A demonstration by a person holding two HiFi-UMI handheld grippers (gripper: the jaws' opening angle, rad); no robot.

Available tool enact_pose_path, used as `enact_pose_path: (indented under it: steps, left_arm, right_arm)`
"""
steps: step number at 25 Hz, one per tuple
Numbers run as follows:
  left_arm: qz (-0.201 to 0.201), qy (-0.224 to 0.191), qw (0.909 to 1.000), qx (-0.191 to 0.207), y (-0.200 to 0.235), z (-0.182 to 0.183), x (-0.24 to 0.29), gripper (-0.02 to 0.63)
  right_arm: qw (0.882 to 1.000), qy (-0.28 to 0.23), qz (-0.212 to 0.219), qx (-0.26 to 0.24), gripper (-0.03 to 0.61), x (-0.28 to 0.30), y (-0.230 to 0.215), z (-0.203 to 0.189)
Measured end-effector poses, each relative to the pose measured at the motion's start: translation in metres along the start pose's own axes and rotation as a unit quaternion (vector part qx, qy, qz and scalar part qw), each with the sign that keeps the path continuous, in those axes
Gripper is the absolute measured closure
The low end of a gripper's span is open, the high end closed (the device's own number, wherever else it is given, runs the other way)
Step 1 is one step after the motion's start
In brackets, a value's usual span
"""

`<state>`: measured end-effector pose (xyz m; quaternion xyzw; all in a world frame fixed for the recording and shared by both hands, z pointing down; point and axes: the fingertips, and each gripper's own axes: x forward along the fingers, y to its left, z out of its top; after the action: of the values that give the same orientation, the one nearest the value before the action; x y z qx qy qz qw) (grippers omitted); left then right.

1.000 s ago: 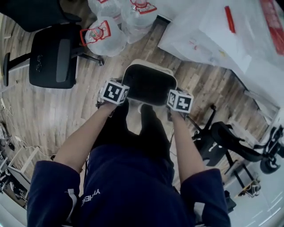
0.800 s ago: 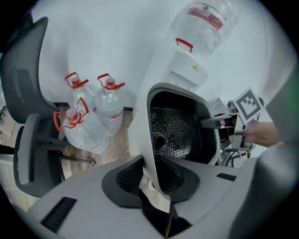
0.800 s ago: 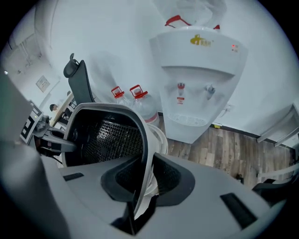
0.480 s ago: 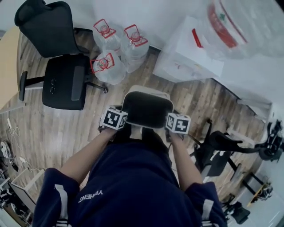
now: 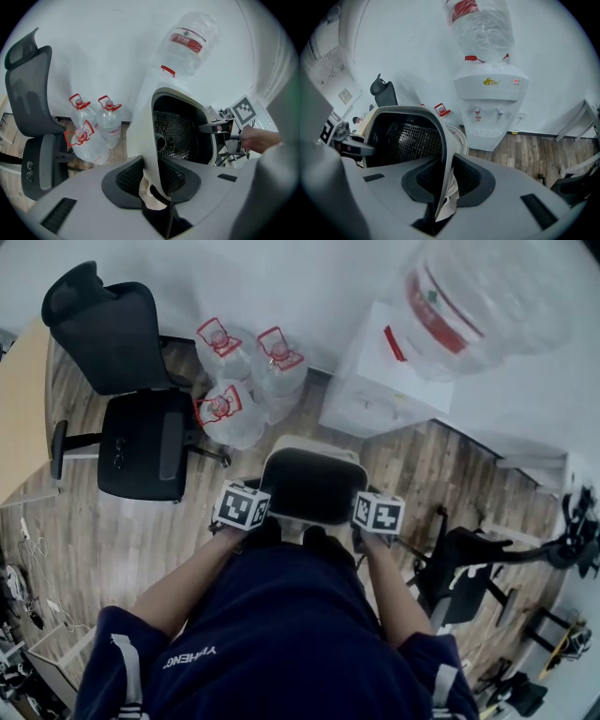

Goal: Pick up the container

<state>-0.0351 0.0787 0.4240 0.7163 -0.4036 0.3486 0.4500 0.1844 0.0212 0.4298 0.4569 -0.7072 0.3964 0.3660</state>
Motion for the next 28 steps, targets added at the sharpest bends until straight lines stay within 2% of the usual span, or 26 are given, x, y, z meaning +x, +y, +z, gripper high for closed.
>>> enact_pose_path:
  steps: [28]
  left_arm:
    - [-0.013,-0.001,0.9998,-0.017,0.003,0.011,0.009,0.497]
  right_arm:
    - [1.000,-0.002,-0.011,-0.002,0.514,0.011,-0.008,0.016]
